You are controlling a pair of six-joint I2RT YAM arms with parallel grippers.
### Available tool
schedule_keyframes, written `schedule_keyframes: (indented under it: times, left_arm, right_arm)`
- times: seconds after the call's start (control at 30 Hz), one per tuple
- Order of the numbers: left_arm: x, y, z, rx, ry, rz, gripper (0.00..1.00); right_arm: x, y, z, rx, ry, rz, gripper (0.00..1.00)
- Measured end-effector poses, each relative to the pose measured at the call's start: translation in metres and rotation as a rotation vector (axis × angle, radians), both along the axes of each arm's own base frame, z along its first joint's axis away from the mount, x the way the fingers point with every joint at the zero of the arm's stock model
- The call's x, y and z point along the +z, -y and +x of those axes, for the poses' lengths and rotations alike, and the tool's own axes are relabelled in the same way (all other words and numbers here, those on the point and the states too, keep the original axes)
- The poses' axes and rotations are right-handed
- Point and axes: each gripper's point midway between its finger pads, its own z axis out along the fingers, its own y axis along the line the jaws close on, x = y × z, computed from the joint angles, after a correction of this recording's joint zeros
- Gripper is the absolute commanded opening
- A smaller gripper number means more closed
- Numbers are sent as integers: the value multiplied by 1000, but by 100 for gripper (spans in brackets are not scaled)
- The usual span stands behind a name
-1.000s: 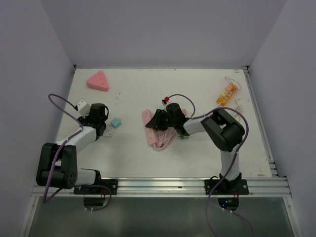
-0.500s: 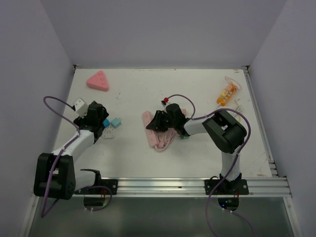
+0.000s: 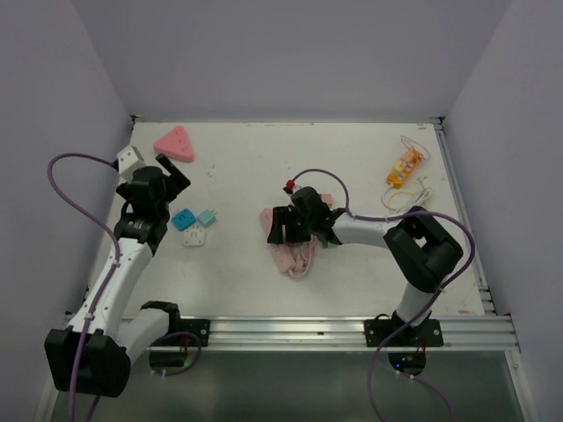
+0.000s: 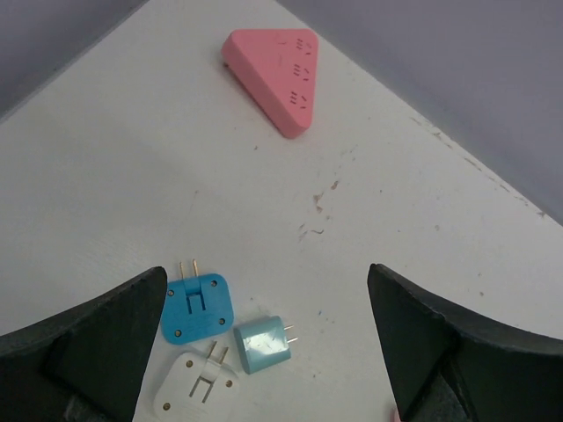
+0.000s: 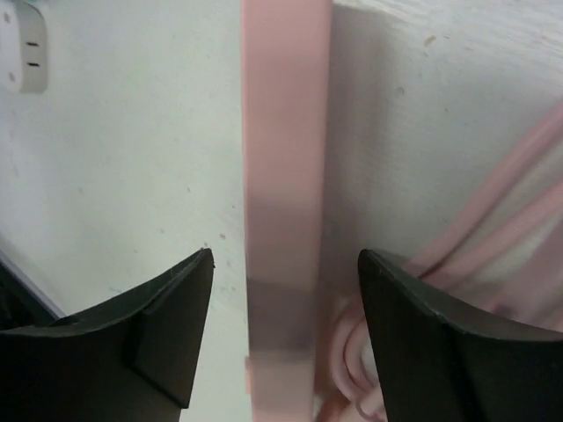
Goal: Pull the plug off the socket
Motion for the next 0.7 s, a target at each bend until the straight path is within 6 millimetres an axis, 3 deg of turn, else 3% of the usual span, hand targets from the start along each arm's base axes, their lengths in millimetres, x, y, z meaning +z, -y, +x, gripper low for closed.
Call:
schedule_keyframes:
  times: [0.13,0.23,0.5,0.6,0.7]
  left_arm:
    - [33,6,-7,-77,43,35,100]
    - [39,11,-14,-134,31,65,100]
    - [28,11,-37,-207,-8,141,99]
    - [13,10,-46,-214,-27,157,100]
    - [-3,9,-50,-220,-66,165,100]
  right_arm:
    - [9,15,-13,24,22,-88,87]
    - [18,26,-24,31,38,-148,95]
    - [50,51,-52,2,121,-224,99]
    - [49,67,-56,-50,129,-258,99]
    - [35,81,-57,-100,111,-316,99]
